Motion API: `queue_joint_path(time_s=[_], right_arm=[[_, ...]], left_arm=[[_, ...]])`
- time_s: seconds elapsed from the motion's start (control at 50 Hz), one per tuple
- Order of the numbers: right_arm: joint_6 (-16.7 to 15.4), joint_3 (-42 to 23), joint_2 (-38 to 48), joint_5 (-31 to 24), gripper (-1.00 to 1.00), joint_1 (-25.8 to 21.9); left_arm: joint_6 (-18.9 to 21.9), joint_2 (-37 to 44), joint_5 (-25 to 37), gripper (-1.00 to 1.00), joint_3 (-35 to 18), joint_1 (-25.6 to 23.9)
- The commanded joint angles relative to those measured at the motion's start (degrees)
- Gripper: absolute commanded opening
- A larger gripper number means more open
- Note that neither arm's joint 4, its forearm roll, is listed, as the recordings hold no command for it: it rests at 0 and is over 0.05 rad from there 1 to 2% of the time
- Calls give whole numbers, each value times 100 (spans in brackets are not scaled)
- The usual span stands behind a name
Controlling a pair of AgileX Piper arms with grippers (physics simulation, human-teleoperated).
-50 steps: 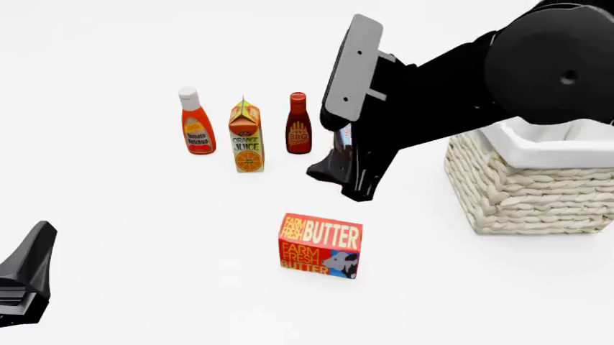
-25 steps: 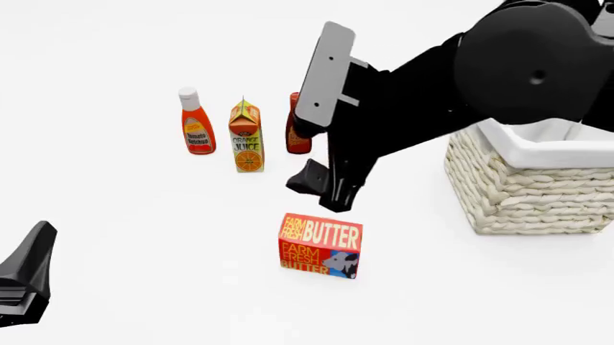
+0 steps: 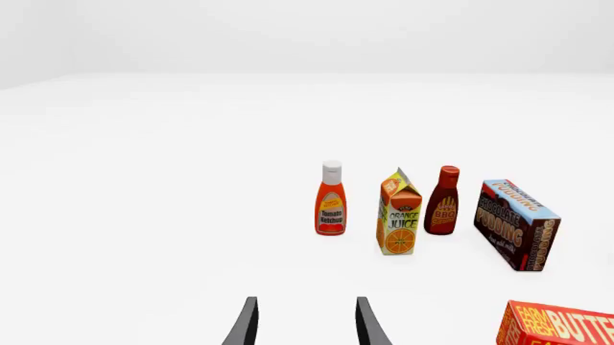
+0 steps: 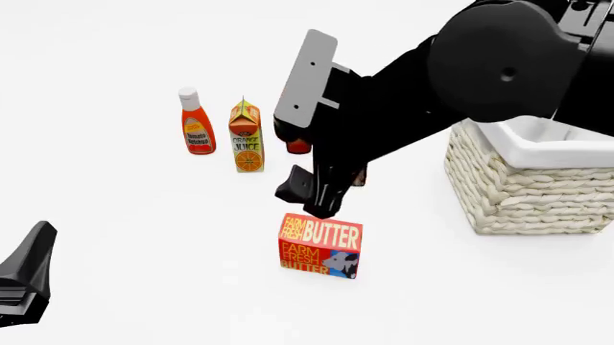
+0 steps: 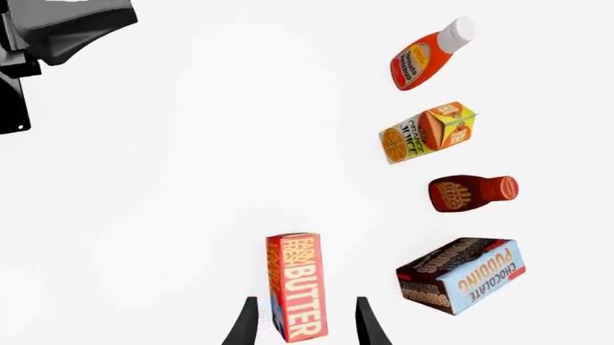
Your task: Pick the butter and place it in the basket.
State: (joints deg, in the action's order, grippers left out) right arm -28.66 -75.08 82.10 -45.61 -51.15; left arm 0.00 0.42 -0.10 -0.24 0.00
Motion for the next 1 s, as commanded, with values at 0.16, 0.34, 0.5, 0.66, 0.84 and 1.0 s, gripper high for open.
queue_joint_path(time_s=[0.16,0.34,0.5,0.66,0.84,1.0], right_arm=[[229,-264,217,-291,100,55],[301,-328,355,-342,100,92],[331,-356,411,-375,100,60],[329,-428,451,-430,100,65],[401,-402,497,-464,100,7],[321,-581,749,-479,100,142]], left_arm=[[0,0,0,100,0,0],[0,0,0,100,0,0],[0,0,0,100,0,0],[0,0,0,100,0,0],[0,0,0,100,0,0],[0,0,0,100,0,0]])
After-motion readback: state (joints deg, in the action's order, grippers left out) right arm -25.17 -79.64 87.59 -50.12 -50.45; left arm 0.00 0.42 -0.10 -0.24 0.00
